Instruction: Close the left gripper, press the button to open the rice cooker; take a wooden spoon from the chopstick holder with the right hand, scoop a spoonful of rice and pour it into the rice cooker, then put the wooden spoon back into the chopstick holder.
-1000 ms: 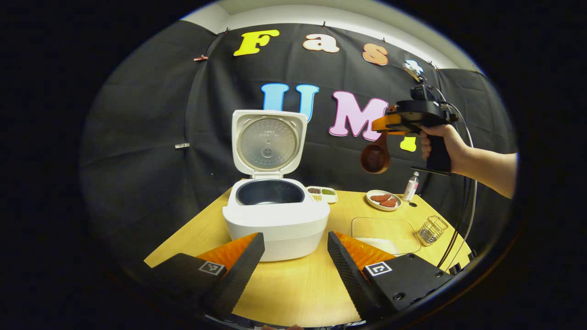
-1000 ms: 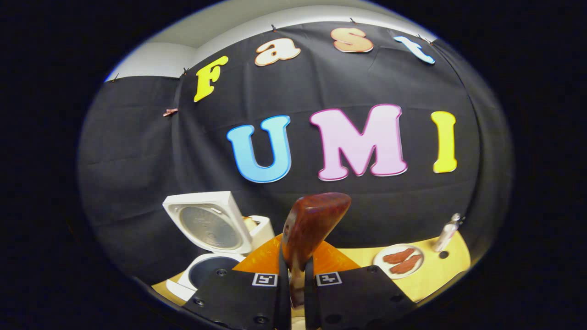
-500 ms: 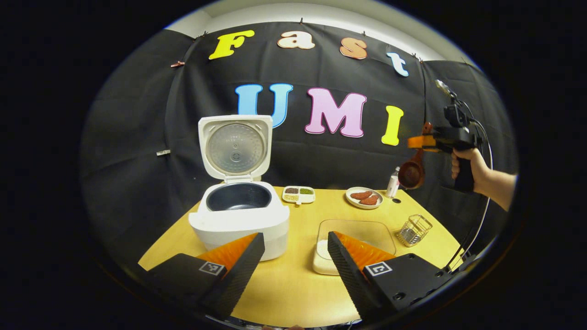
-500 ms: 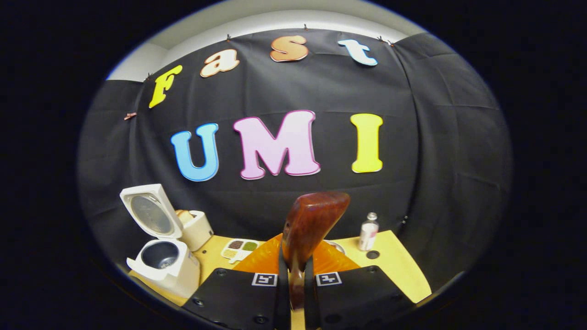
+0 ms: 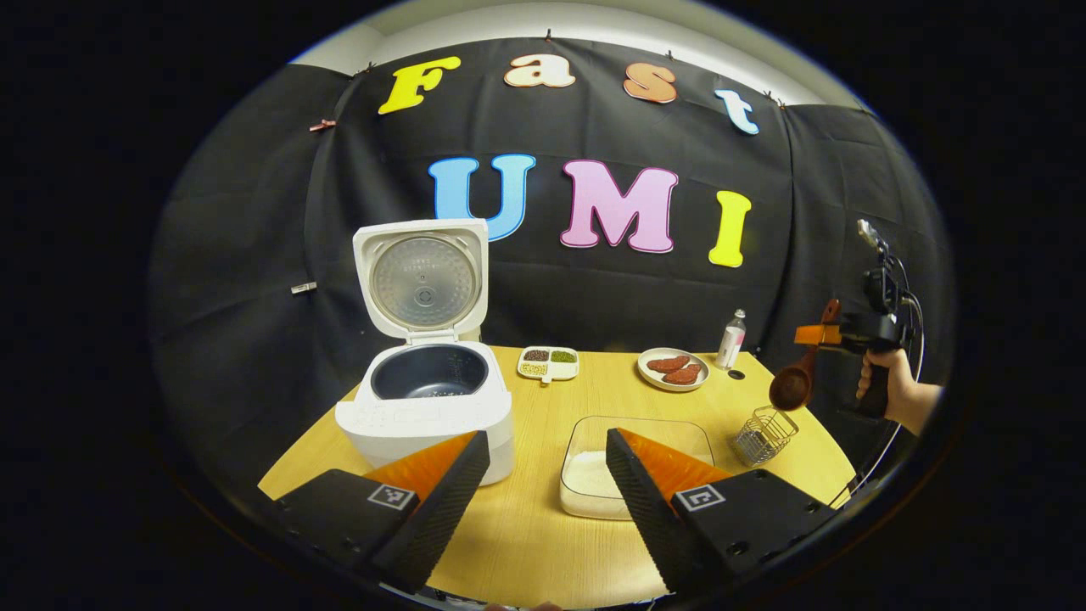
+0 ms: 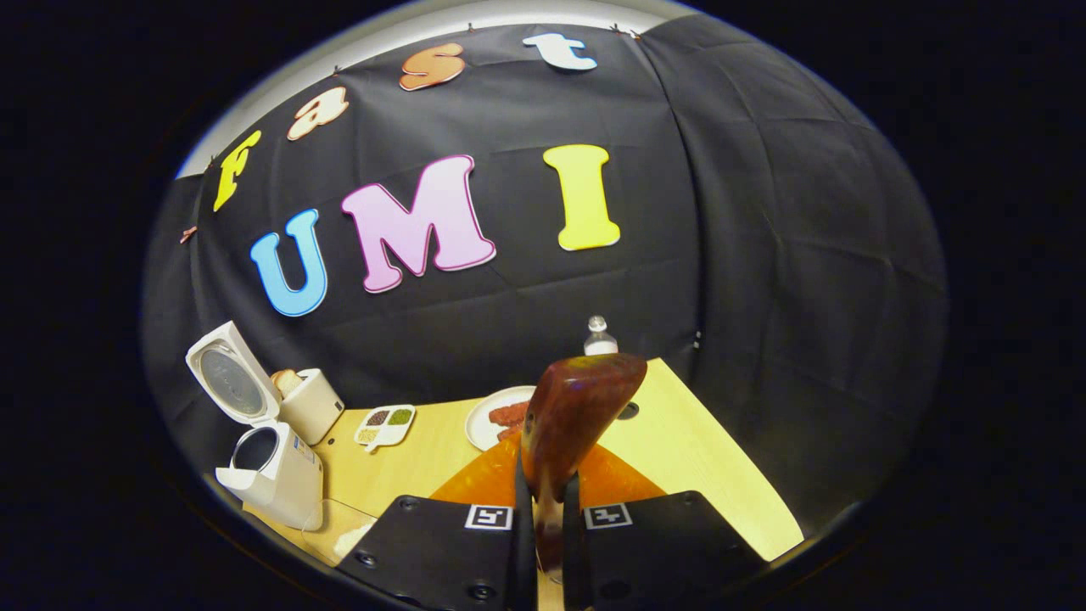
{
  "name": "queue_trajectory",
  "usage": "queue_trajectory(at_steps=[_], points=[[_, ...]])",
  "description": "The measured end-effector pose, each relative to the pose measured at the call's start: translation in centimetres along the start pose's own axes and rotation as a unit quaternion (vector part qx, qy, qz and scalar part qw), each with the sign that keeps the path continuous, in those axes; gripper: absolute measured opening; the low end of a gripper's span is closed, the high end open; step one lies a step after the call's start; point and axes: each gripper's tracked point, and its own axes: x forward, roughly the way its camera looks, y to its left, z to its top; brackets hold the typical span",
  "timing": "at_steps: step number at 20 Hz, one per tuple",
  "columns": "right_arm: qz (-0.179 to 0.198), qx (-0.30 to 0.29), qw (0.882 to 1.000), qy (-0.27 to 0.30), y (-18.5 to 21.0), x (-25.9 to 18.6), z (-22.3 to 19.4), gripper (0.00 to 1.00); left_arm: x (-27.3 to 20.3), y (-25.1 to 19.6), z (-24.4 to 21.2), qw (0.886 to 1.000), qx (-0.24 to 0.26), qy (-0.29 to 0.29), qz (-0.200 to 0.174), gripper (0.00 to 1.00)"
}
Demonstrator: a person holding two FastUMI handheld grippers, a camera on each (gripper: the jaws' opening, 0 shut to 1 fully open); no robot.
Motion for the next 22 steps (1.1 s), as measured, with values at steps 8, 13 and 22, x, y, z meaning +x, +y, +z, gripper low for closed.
queue_trajectory(at_steps=[8, 13, 22], points=[[-0.025, 0.023, 0.998, 0.043, -3.4, 2.7, -5.4, 0.16, 0.3, -1.8, -0.3, 0.999, -0.025, 0.015, 0.013, 0.95], [-0.036, 0.040, 0.996, 0.072, -3.9, 4.2, -8.6, 0.13, 0.1, 0.6, 0.5, 0.999, -0.025, 0.011, 0.043, 0.96], [-0.052, 0.029, 0.994, 0.088, -4.6, 3.1, -9.9, 0.57, 0.1, 6.9, 2.5, 0.991, -0.081, 0.006, 0.110, 0.96]])
